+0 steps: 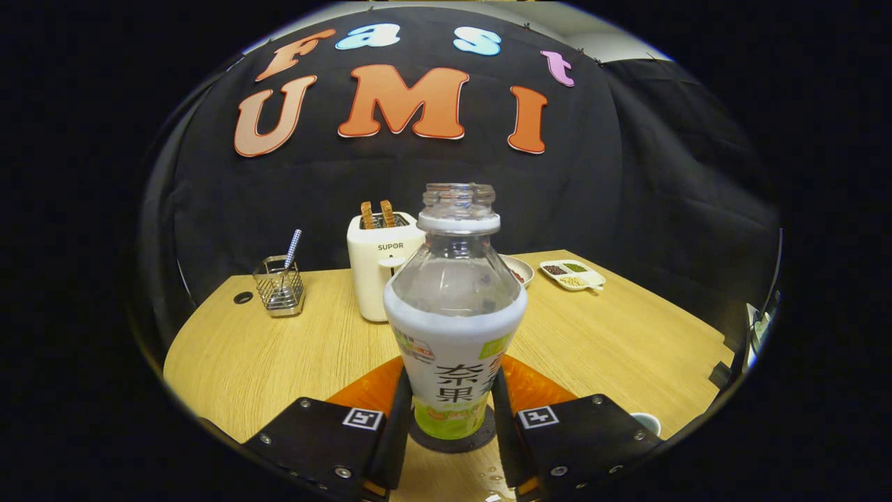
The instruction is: Take the bottle from table, then pour the juice into the cup, finally place the bottle on the coaster
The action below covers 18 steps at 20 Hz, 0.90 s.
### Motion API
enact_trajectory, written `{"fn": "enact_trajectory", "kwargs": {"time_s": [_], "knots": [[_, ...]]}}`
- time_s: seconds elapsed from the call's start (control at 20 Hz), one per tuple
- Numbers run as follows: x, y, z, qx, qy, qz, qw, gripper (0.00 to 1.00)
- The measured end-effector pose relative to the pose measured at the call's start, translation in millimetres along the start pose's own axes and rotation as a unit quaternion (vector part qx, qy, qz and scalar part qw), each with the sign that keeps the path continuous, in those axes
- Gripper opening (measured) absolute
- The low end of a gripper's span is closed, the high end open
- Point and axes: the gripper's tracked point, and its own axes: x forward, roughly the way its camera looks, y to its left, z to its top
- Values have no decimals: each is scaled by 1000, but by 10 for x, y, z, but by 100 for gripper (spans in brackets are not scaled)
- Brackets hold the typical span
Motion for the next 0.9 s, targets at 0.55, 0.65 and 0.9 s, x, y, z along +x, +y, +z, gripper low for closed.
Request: {"fn": "enact_trajectory", "kwargs": {"time_s": [0.55,0.65,0.9], "knots": [[67,125,-76,9,17,9,1000,64],[56,121,-53,15,12,11,1000,66],[-45,118,73,13,-2,22,1000,92]]}}
